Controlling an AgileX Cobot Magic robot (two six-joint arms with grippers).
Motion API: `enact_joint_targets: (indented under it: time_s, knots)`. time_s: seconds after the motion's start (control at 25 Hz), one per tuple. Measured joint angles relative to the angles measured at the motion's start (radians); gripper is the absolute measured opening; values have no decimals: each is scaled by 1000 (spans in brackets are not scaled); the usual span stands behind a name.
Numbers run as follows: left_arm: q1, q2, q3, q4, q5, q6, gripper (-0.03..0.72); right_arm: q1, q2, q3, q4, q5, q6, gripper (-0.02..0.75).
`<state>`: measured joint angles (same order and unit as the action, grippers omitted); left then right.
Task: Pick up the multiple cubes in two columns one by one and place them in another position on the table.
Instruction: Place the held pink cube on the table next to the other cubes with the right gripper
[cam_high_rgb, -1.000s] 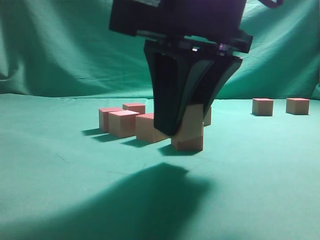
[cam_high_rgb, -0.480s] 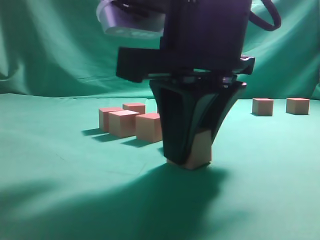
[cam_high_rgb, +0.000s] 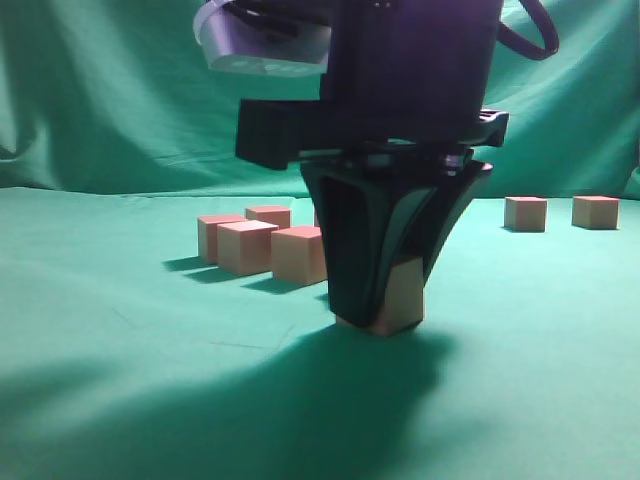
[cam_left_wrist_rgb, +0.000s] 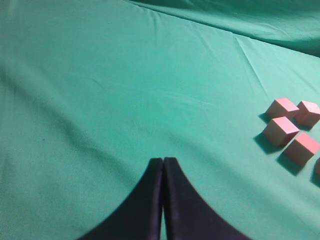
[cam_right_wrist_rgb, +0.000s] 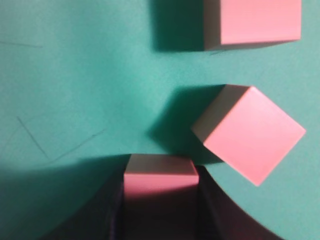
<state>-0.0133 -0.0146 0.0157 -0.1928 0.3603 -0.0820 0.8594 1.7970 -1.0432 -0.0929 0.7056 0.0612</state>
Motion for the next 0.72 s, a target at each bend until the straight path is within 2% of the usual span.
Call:
enact_joint_targets:
  time_s: [0.16,0.4,0.48,0.6,0.64,0.72]
  knots:
    - [0,0,0,0,0,0,0,0,2,0,0,0,6,256]
    - [0,0,0,0,0,0,0,0,4,0,9,41,23,556]
    - [0,0,0,0,0,0,0,0,4,-2,9,67,42,619]
    - [0,0,0,0,0,0,0,0,4,-32,9,128,54,608]
    - [0,0,0,0,0,0,0,0,4,-50,5,151,54,650]
    - [0,0,0,0,0,0,0,0,4,-89,-12,228,56,634]
